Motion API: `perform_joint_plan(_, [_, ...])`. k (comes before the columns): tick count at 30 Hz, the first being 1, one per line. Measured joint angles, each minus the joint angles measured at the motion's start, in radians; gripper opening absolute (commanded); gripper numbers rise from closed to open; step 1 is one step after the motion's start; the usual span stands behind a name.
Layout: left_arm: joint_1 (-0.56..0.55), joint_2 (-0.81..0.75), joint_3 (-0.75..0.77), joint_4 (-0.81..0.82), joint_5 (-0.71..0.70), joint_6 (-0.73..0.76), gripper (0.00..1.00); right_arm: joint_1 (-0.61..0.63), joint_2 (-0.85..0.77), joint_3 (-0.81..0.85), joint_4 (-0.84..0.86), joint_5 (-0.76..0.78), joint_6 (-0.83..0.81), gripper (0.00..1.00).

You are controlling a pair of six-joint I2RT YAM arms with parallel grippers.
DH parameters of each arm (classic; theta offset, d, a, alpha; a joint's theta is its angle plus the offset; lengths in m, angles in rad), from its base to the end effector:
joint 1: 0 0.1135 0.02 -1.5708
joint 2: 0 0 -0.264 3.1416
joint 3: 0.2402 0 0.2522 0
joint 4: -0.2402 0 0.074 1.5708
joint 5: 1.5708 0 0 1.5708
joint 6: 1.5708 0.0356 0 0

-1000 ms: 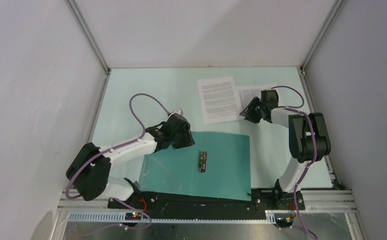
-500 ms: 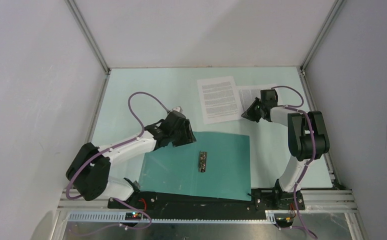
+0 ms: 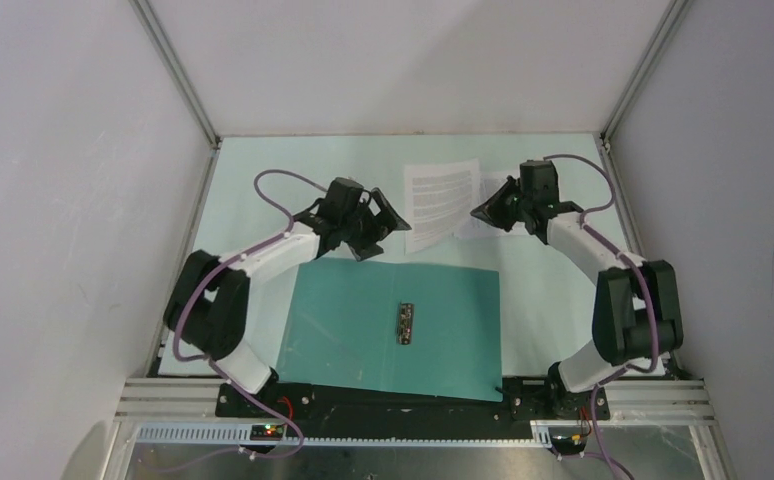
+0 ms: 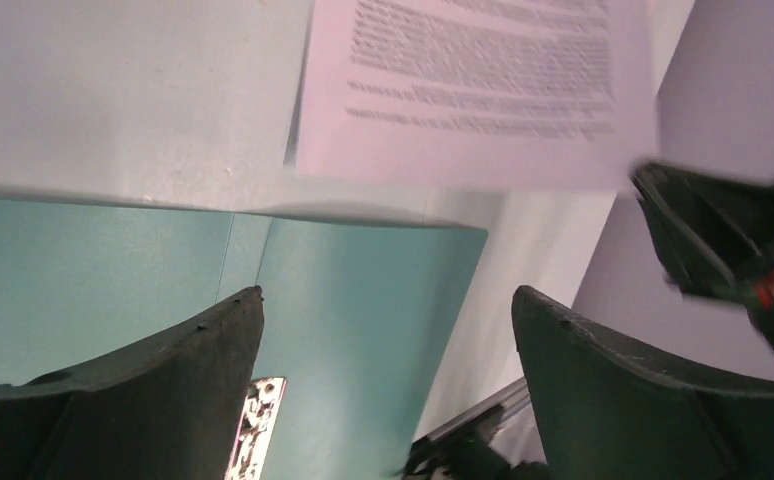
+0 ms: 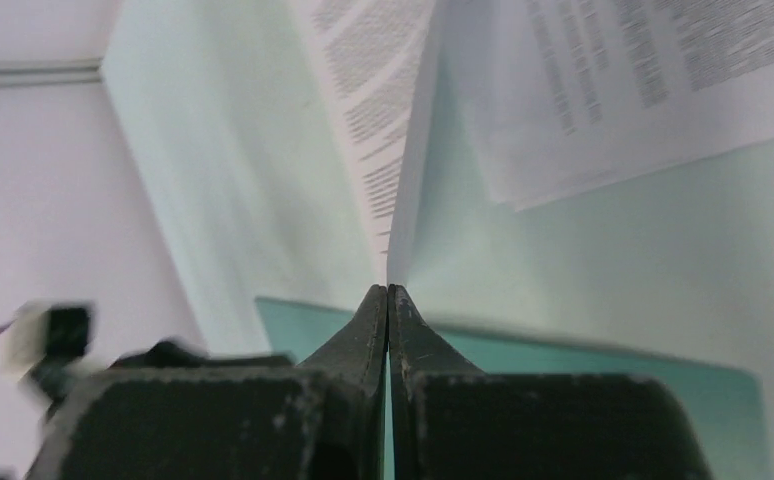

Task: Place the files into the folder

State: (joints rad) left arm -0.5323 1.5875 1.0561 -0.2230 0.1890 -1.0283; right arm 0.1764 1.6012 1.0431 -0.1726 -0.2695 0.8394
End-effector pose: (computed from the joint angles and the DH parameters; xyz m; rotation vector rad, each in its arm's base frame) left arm 0.2942 -0.1811 0.2304 -0.5199 2.4754 -0.9392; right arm 0.3412 0.0704 0.2263 0.6463 2.3259 0.8088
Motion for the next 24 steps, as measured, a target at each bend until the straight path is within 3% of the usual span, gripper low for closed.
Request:
perform_joint_plan(8, [0.017, 0.100, -0.036, 0.098, 0.034, -0.232, 1.00, 0.078, -0.191, -0.006, -0.093, -0.017, 0.112, 0.00])
perform_joint_plan(14, [0.010, 0.108, -0.108, 0.166, 0.044, -0.334, 1.00, 0.100, -0.350, -0.124, -0.128, -0.015, 0.172, 0.00])
perform_joint_plan(24, [-0.066, 0.113, -0.186, 0.237, 0.048, -0.450, 1.00, 0.129, -0.430, -0.195, -0.176, -0.008, 0.224, 0.00])
